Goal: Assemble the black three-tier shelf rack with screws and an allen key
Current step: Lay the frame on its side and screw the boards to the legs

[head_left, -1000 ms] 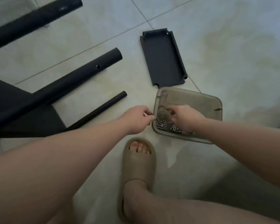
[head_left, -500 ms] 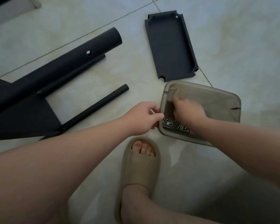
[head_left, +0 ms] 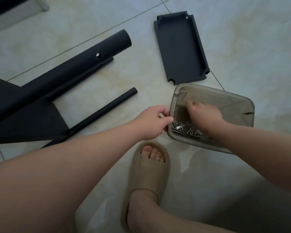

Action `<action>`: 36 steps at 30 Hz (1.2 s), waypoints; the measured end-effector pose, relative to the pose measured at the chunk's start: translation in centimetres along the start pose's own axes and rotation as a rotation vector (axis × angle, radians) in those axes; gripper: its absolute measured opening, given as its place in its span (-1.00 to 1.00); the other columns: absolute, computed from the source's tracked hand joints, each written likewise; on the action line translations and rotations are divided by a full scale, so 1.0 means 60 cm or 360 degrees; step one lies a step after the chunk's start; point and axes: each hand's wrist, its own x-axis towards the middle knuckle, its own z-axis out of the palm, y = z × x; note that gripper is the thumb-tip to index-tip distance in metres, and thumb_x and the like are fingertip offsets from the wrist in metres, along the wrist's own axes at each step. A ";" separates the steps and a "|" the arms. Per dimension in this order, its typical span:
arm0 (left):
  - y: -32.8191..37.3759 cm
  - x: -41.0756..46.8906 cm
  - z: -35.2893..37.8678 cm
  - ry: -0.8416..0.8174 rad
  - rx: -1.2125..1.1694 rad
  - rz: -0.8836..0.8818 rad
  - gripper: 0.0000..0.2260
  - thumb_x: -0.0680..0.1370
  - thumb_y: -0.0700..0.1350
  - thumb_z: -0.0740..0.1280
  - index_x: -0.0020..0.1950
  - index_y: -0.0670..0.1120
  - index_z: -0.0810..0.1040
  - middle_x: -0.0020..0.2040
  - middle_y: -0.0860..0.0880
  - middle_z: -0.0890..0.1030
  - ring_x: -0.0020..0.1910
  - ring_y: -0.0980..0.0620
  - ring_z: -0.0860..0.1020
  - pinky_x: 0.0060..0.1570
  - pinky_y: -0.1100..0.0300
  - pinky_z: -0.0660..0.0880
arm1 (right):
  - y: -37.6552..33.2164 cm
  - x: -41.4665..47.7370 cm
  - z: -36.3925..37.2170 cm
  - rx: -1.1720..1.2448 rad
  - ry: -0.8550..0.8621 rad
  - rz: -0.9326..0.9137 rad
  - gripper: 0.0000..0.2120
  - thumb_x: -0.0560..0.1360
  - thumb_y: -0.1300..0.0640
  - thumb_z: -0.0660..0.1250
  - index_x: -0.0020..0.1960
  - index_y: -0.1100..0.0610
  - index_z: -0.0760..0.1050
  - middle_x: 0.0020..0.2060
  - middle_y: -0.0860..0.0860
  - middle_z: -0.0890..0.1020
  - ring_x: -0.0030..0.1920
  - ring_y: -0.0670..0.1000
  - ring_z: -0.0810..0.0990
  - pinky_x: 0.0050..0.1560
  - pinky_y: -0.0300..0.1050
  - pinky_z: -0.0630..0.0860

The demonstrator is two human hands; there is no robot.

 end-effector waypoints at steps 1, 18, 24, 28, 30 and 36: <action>0.000 0.000 0.000 0.0003 0.0006 0.0001 -0.87 0.63 -0.07 0.31 -0.10 -0.02 0.49 -0.25 -0.02 0.61 -0.32 -0.01 0.50 -0.39 0.25 0.39 | -0.001 0.000 0.000 -0.0028 -0.0008 0.0011 -0.78 0.61 0.31 0.15 0.24 0.23 0.38 0.12 0.19 0.57 0.12 0.27 0.61 -0.22 0.02 0.36; 0.000 -0.003 0.003 0.0101 0.0108 -0.0089 -0.87 0.62 0.05 0.30 0.04 0.00 0.50 -0.11 0.03 0.57 -0.11 -0.04 0.59 -0.20 0.15 0.41 | 0.005 -0.013 -0.027 -0.0109 -0.0084 -0.0136 -0.86 0.63 0.23 0.21 0.17 0.21 0.44 0.06 0.14 0.63 0.05 0.23 0.66 -0.25 0.00 0.41; 0.011 -0.053 -0.039 0.0099 0.0301 -0.0245 -0.77 0.64 0.10 0.23 0.11 -0.04 0.49 -0.04 0.02 0.54 0.05 -0.08 0.60 -0.13 0.11 0.42 | -0.004 -0.065 -0.114 0.0362 0.0152 -0.0264 -0.89 0.63 0.09 0.19 -0.01 0.13 0.34 -0.11 0.07 0.51 -0.10 0.20 0.54 -0.23 0.00 0.38; 0.029 -0.130 -0.089 0.0067 0.0523 -0.0257 -0.77 0.64 0.09 0.22 0.09 -0.04 0.50 -0.06 0.03 0.54 0.02 -0.06 0.61 -0.17 0.15 0.45 | -0.028 -0.116 -0.218 0.0552 0.0333 -0.0265 -0.93 0.59 0.15 0.25 -0.02 0.15 0.43 -0.11 0.06 0.51 -0.08 0.19 0.53 -0.10 0.09 0.49; 0.040 -0.176 -0.120 0.0109 0.0589 -0.0262 -0.76 0.65 0.06 0.20 0.09 -0.09 0.52 0.00 -0.02 0.60 -0.02 -0.07 0.62 -0.20 0.14 0.43 | -0.052 -0.142 -0.275 0.0631 0.0416 -0.0255 -0.90 0.57 0.18 0.27 0.03 0.17 0.53 -0.09 0.05 0.53 -0.05 0.18 0.53 -0.02 0.09 0.51; 0.070 -0.339 -0.217 0.0450 -0.0172 -0.0334 -0.74 0.66 0.01 0.19 0.15 -0.13 0.55 -0.01 -0.06 0.65 -0.22 -0.02 0.63 -0.21 0.20 0.52 | -0.154 -0.228 -0.460 0.0847 0.0711 -0.0460 -0.84 0.54 0.23 0.35 0.09 0.16 0.63 -0.15 -0.07 0.53 -0.10 0.00 0.53 0.04 -0.06 0.51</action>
